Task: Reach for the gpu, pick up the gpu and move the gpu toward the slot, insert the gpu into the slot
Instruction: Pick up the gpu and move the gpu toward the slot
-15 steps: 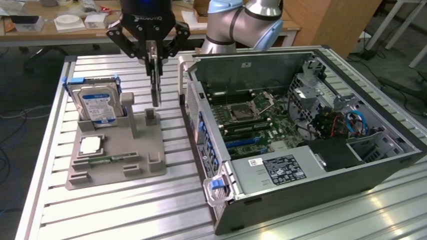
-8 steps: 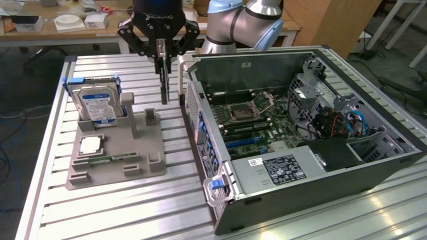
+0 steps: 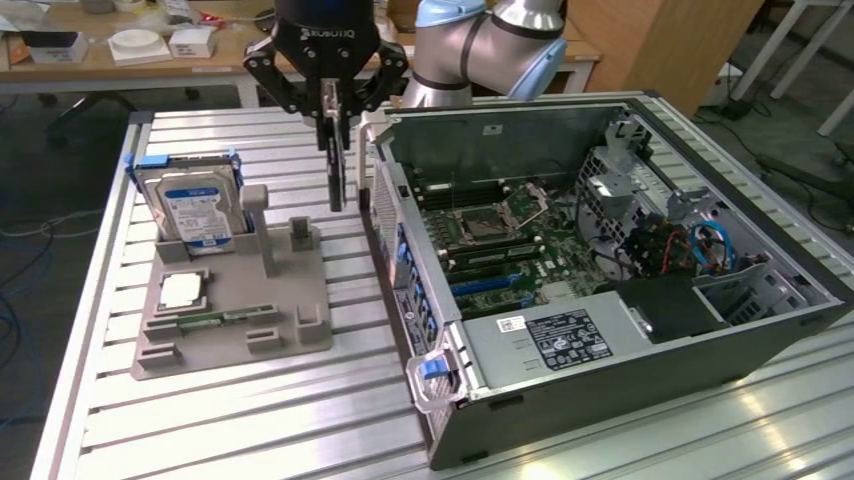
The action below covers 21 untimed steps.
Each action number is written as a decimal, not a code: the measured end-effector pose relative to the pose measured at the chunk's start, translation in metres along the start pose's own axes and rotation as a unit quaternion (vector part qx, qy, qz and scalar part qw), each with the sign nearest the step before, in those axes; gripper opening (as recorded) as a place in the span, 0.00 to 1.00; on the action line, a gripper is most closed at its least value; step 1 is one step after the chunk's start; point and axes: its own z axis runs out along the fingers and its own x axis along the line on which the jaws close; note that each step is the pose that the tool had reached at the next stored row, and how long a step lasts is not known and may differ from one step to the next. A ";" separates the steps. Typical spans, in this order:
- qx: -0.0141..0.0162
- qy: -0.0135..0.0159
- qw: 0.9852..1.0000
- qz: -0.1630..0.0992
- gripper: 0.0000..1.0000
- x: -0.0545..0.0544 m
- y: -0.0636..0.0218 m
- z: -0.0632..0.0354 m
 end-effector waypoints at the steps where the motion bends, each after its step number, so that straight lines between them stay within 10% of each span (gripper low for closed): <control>1: 0.000 0.000 1.000 0.000 0.27 -0.002 0.0002 0.0000; 21: 0.001 0.005 1.000 -0.023 0.27 -0.026 0.0024 0.0002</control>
